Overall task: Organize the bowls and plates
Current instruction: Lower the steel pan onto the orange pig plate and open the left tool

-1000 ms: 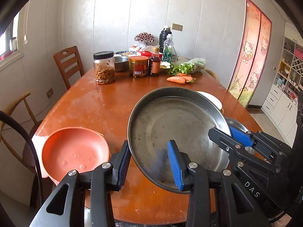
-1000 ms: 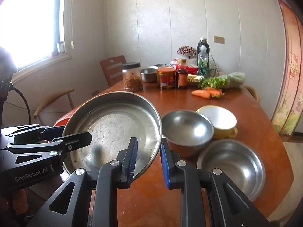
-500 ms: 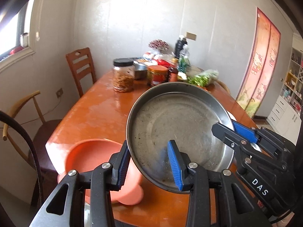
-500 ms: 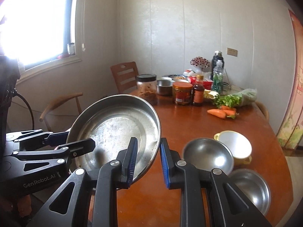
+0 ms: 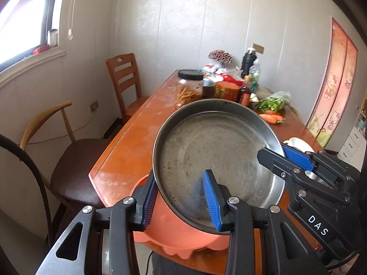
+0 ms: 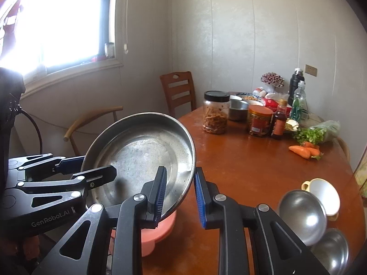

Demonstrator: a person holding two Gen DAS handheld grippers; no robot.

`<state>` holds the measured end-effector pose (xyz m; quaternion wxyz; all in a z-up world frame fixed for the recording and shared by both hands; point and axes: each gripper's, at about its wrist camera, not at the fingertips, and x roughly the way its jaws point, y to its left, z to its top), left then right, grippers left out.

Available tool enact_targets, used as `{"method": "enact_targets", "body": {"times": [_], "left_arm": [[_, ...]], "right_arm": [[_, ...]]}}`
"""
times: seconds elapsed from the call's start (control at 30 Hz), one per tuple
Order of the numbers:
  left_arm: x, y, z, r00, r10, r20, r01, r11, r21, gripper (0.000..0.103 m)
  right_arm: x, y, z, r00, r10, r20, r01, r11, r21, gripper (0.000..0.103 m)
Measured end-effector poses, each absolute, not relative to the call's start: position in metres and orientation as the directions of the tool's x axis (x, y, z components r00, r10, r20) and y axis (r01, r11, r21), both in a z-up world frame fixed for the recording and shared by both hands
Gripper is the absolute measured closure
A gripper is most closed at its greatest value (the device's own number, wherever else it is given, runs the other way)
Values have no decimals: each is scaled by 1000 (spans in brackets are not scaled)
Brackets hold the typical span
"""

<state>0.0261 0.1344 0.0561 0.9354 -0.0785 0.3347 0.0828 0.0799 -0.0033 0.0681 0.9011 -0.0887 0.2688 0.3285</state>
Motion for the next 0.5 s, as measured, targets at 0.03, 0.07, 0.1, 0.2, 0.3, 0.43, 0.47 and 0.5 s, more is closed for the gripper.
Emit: {"method": "enact_targets", "body": {"times": [0.03,0.07,0.1,0.2,0.3,0.43,0.47,0.5], "left_arm": [[27,138,52,755,108,-646,-215,973,-88,63],[28,143,46,747,108,-656,-219,972,-89,63],[29,146,42,741,109,-663,-222,971,-90,63],[36,156,27,717,109,-688,-232,969,-88,63],[39,163,16,700,108,-706,-239,967,-88,63],[41,168,5,685,116,-719,-248,965,-81,63],[41,169,2,683,121,-721,-251,965,-76,63],[42,170,1,681,124,-721,-253,965,-73,63]], "right_arm": [[81,1,65,632,546,-550,-645,764,17,77],[82,6,60,621,547,-561,-650,760,20,77],[84,10,55,615,545,-569,-651,759,22,77],[86,19,41,591,541,-599,-658,753,31,77],[91,27,26,563,533,-632,-664,747,39,77],[96,35,8,532,526,-664,-671,740,49,77],[97,36,4,527,524,-669,-672,739,49,77],[97,38,1,522,523,-673,-674,737,50,77]]}}
